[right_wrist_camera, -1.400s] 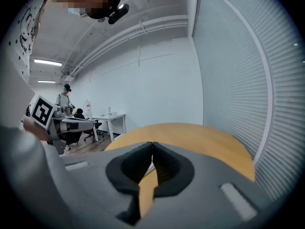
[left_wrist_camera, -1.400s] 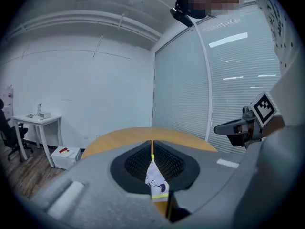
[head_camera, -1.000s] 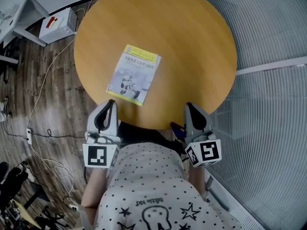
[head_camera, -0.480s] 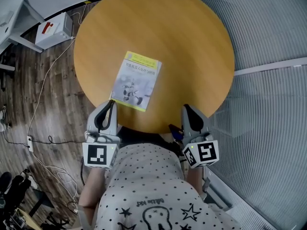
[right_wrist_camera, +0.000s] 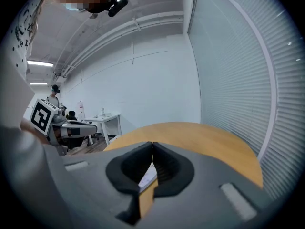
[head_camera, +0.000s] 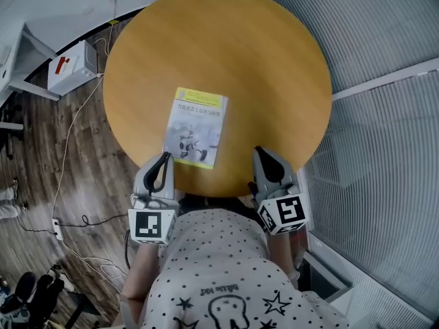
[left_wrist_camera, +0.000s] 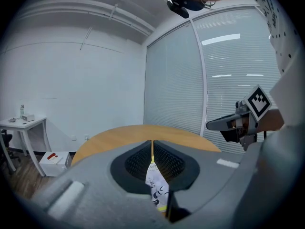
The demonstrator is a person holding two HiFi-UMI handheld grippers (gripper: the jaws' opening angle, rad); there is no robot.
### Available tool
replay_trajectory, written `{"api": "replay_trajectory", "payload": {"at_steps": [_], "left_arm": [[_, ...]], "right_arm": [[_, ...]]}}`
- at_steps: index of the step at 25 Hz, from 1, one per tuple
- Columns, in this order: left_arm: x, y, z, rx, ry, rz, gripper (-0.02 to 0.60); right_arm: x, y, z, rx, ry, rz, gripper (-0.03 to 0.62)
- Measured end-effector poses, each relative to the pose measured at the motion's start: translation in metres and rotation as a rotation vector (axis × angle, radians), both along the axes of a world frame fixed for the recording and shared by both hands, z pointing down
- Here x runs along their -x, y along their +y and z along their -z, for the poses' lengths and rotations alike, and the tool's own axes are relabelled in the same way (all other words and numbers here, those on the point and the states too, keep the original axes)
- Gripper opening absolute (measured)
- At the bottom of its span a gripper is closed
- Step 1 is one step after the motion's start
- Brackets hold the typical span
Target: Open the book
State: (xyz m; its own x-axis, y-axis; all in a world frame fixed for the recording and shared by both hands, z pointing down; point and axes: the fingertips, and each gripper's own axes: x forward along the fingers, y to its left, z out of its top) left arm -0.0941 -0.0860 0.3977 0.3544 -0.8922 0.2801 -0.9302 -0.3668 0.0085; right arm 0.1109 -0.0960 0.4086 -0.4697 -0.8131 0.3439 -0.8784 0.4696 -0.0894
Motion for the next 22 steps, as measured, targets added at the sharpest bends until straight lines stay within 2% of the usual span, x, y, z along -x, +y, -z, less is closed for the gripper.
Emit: {"api": "replay_trajectory", "payload": {"at_steps": [5, 10, 17, 20, 22], "left_arm": [[-0.004, -0.007, 0.000, 0.003, 0.003, -0.040, 0.023], [-0.011, -0.011, 0.001, -0.009, -0.005, -0.084, 0.023], [-0.009, -0.013, 0.004, -0.008, -0.011, -0.099, 0.023], [-0.011, -0.011, 0.008, -0.034, -0.002, -0.114, 0.023], [-0.013, -0.009, 0.004, -0.050, -0.022, -0.146, 0.023]], "right_arm": [[0.008, -0.001, -0.007, 0.037, -0.001, -0.005, 0.005], [0.004, -0.001, 0.000, 0.027, -0.003, -0.029, 0.005], [-0.004, -0.003, 0.005, 0.024, -0.001, -0.067, 0.005], [-0.002, -0.001, 0.008, 0.018, -0.001, -0.067, 0.005], [-0.002, 0.001, 0.008, 0.018, 0.000, -0.067, 0.005]]}}
